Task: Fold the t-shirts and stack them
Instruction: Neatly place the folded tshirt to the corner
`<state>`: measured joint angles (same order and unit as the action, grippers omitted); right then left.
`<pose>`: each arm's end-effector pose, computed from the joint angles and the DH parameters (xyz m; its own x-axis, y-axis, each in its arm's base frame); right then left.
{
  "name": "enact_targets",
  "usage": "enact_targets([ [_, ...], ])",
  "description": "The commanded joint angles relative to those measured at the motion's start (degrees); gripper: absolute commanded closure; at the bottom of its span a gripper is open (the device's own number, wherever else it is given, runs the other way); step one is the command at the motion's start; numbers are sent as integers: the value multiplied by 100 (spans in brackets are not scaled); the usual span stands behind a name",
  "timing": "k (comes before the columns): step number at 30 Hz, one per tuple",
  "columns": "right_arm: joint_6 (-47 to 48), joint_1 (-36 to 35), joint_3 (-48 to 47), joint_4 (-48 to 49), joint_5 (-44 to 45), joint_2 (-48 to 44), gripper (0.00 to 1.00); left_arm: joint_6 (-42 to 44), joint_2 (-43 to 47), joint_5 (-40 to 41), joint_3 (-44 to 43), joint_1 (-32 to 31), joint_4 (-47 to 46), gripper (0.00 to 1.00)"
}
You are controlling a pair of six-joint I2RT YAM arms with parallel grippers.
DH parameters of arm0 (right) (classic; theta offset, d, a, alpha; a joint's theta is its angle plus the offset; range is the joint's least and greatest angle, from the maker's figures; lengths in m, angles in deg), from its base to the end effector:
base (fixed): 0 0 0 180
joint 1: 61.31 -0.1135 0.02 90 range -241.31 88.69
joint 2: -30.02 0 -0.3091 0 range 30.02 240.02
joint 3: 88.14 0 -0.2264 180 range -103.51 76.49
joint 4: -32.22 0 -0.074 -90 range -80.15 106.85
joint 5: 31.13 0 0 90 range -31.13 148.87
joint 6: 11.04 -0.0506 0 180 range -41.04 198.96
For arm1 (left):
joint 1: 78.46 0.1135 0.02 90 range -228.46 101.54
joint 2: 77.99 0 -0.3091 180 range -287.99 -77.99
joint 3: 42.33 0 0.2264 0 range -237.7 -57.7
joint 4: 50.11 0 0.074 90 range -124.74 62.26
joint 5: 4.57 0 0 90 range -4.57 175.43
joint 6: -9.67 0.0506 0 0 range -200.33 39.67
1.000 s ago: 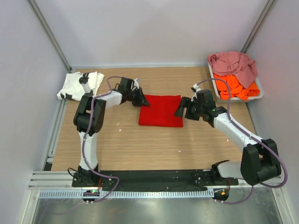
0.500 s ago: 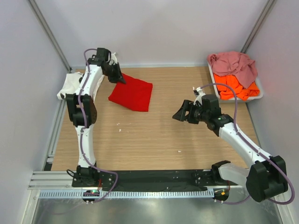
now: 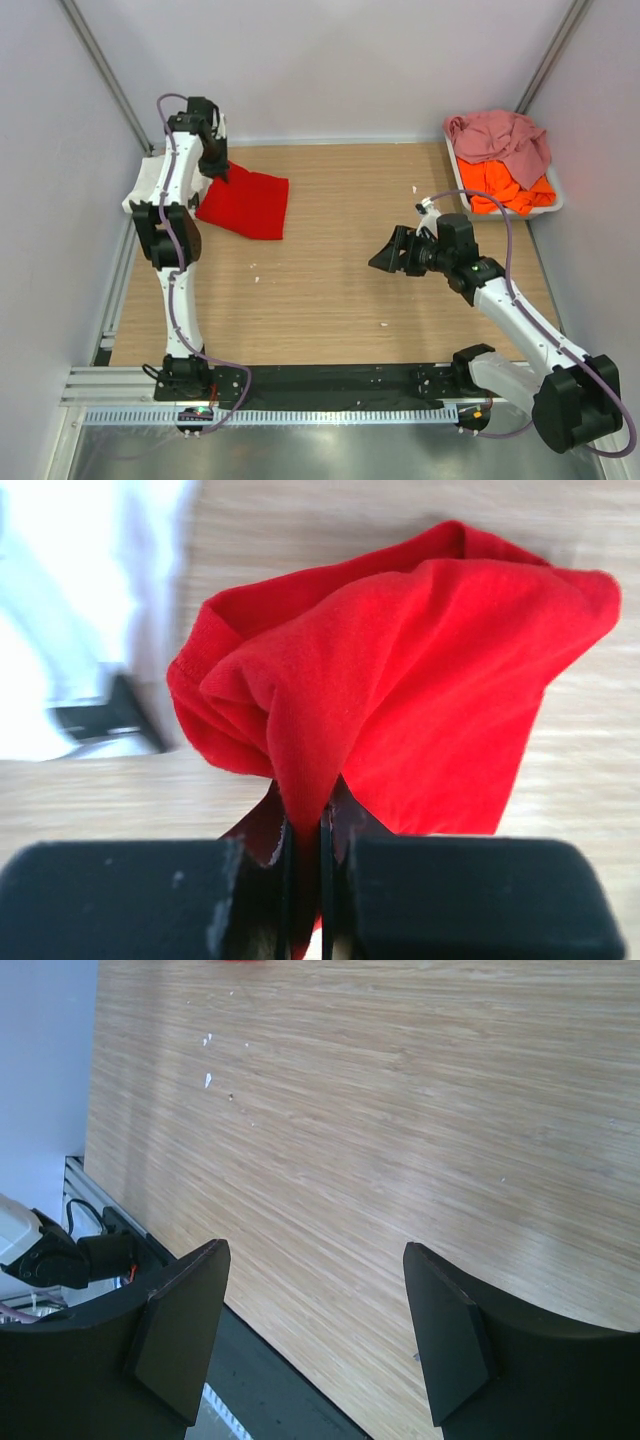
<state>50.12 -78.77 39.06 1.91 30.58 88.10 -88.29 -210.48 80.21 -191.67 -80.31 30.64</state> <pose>0.1630 0.0764 0.2860 -0.7911 0.1964 -0.5793 -0.2857 0.7187 0.6339 0.4998 -0.0207 0.2953 -0.8989 -0.1089 -0.4244 -0.0528 0.9885 -0.1418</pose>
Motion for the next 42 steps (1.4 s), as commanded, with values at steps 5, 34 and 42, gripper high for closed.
enact_targets([
  [5,-43,-48,166,281,-370,-166,24,769,662,2041,-780,35,10,100],
  [34,-69,-276,289,343,-405,27,23,2484,206,3975,-586,106,-2082,99],
  [42,-8,-346,280,255,-300,326,24,3071,-277,4107,-499,167,-2846,94],
])
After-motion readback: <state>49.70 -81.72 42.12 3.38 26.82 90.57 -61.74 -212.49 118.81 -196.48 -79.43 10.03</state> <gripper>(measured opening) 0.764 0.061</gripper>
